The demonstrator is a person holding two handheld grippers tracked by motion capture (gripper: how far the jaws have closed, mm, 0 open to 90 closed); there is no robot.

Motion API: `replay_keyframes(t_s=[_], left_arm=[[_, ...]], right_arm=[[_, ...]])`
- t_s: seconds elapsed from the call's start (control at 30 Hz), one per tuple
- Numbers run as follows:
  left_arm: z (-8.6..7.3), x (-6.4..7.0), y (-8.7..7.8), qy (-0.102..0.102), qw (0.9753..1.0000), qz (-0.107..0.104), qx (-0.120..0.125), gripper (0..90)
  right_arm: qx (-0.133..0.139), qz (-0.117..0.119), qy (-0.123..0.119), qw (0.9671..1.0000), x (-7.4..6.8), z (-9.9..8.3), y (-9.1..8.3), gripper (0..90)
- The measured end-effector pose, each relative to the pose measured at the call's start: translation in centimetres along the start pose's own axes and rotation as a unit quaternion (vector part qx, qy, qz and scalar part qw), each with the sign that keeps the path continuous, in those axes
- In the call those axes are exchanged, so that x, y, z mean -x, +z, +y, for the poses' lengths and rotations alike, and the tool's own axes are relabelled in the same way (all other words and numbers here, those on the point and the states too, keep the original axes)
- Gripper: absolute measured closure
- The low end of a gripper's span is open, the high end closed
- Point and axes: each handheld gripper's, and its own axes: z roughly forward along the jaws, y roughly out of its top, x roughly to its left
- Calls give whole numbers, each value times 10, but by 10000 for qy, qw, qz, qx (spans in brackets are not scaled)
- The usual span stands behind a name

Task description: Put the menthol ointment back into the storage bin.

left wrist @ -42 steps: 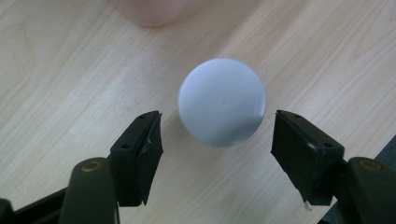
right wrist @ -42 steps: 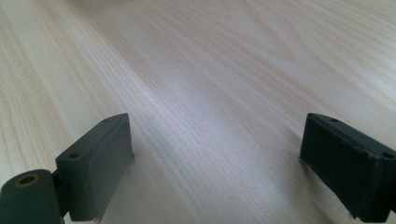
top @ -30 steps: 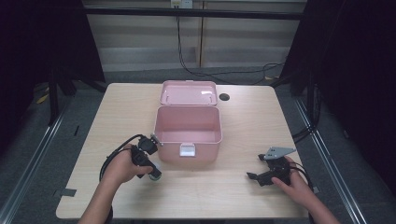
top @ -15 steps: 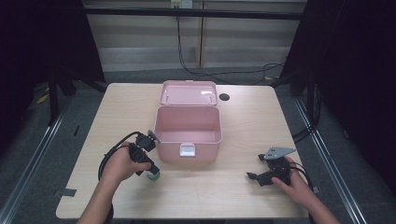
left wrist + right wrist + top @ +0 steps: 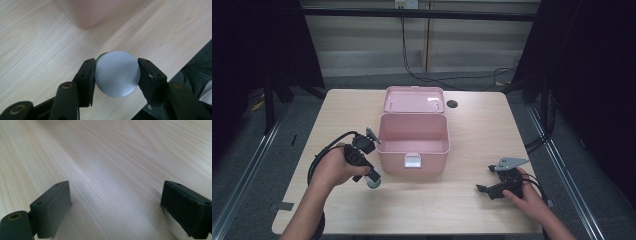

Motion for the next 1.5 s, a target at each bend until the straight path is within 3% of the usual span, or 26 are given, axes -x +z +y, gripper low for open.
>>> replay_keyframes(t_s=[0.33,1.5], left_arm=[[12,4,-24,-29,10000,-55,-64,502],[48,8,-74,-82,9998,-40,-157,502]], right_arm=[[15,-5,0,10000,0,0,0,87],[5,-1,0,10000,0,0,0,87]])
